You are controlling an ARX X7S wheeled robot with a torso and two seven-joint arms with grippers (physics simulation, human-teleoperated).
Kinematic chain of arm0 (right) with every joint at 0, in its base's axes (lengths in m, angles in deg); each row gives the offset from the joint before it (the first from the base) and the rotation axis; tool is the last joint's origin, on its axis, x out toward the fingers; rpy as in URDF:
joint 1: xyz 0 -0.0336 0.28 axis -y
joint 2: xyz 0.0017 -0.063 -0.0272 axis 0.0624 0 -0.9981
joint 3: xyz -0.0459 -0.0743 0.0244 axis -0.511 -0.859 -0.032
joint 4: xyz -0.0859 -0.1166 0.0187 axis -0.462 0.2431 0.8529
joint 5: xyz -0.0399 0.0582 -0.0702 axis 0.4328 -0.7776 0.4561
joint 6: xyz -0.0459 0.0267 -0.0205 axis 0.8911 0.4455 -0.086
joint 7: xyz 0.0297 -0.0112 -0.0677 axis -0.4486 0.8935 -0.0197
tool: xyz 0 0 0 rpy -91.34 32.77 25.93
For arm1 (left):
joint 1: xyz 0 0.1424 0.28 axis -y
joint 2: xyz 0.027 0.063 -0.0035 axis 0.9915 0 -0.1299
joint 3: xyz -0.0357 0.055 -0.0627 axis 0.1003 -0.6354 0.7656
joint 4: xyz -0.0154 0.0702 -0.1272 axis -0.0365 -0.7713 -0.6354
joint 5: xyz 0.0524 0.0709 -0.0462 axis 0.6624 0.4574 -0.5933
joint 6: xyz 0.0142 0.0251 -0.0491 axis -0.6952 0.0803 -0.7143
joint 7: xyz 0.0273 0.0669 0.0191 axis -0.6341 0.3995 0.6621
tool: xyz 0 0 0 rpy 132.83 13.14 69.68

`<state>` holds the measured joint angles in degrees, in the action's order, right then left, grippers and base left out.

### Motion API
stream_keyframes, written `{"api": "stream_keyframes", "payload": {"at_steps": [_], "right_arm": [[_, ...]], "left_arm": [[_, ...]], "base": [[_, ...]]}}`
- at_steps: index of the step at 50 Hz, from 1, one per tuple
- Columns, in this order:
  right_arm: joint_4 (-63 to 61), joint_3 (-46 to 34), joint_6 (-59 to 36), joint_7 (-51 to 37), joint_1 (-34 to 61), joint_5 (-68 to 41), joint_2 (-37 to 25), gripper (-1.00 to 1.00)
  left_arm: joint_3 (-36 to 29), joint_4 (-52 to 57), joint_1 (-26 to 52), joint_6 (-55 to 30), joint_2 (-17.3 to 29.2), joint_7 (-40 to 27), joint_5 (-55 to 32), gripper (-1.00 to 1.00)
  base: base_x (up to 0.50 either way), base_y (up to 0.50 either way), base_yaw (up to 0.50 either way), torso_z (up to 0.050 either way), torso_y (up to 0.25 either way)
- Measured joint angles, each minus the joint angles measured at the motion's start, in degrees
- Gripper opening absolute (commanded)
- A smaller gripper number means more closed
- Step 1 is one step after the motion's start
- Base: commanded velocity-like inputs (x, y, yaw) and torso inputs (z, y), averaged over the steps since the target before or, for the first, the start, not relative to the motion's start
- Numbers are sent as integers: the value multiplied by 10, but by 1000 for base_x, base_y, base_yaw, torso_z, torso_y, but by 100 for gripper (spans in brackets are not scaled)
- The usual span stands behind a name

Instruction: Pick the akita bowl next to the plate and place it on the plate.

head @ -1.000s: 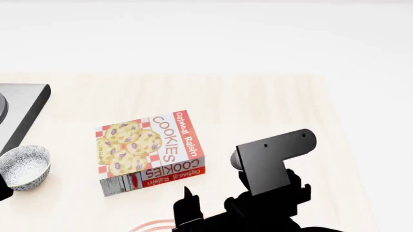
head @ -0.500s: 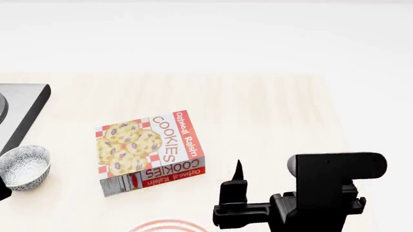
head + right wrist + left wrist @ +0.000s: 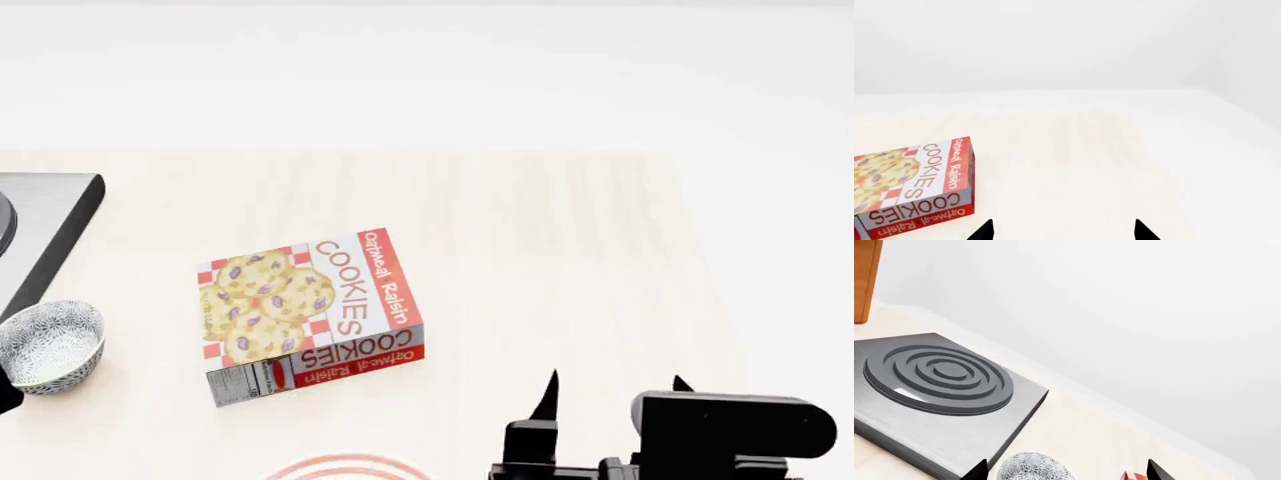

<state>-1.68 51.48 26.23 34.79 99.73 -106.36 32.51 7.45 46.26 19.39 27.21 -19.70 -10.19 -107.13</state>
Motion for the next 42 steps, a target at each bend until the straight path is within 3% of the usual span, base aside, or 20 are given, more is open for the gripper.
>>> {"api": "stream_keyframes", "payload": {"at_steps": [21,42], "right_arm": [[3,-11,78,-13,-56,87,-15,100],[-45,11,85,-44,-82,108,-39,100]], "left_arm": [[-2,9,-2,-3,3,-7,-3,100],[-8,-3,-1,13,3,3,6,100]], "base": [[0,0,0,0,0],[0,0,0,0,0]]}}
